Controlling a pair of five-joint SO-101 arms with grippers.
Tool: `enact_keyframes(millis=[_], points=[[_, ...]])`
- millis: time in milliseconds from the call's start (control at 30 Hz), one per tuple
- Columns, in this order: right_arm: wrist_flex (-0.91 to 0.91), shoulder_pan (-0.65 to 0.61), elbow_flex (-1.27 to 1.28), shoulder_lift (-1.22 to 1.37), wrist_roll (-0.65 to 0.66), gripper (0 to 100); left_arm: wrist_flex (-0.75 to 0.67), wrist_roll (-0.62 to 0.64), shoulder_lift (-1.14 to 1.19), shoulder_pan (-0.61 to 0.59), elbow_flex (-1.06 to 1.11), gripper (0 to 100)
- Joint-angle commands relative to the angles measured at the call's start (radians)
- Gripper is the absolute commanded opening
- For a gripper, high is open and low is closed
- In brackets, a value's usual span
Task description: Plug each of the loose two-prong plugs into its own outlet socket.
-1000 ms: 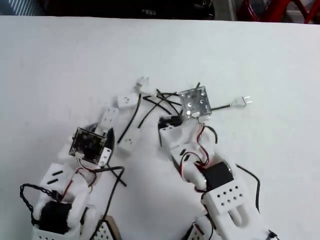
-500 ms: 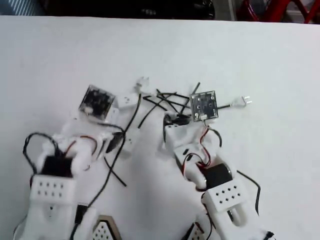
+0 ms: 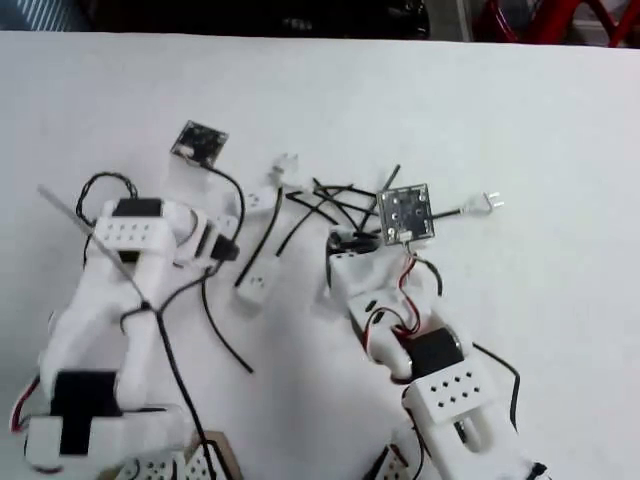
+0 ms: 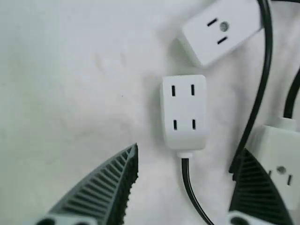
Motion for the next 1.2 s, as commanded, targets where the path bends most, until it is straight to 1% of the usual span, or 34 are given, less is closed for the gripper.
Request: enact_keyframes(millis=[0,200,267,400,467,533,600,800,933,1067,1167], points=[[-0.022,0.005,-0.005,-0.015,-0.003,1.6,-0.018,-0.008,0.157,-0.015,-0.153,32],[-0.019,0.007,-0.005,-0.015,-0.003,1.6,-0.012,-0.012,0.314,0.013,-0.244,31],[-0.018,0.007,-0.005,-0.015,-0.002,1.6,-0.018,-0.012,0.352,0.015,-0.267,27],[-0.018,0.007,-0.005,-0.015,0.000,1.6,-0.014,-0.028,0.392,0.015,-0.319,15],[-0.018,0.007,-0.005,-0.015,0.002,1.6,-0.012,-0.115,0.397,0.015,-0.324,8],[-0.018,0.007,-0.003,-0.015,0.002,1.6,-0.012,-0.235,0.397,0.015,-0.327,2],[-0.018,0.007,-0.003,-0.015,0.002,1.6,-0.008,-0.319,0.395,0.013,-0.319,3],[-0.018,0.007,-0.003,-0.015,0.002,1.6,0.084,-0.365,0.360,0.016,-0.319,2],[-0.018,0.007,-0.003,-0.015,0.002,1.6,0.123,-0.496,0.237,0.031,-0.239,2],[-0.018,0.007,-0.003,-0.015,0.003,1.6,0.107,-0.559,0.074,0.077,-0.081,2],[-0.018,0.007,-0.003,-0.015,0.003,1.6,0.035,-0.555,-0.016,0.101,0.031,3]])
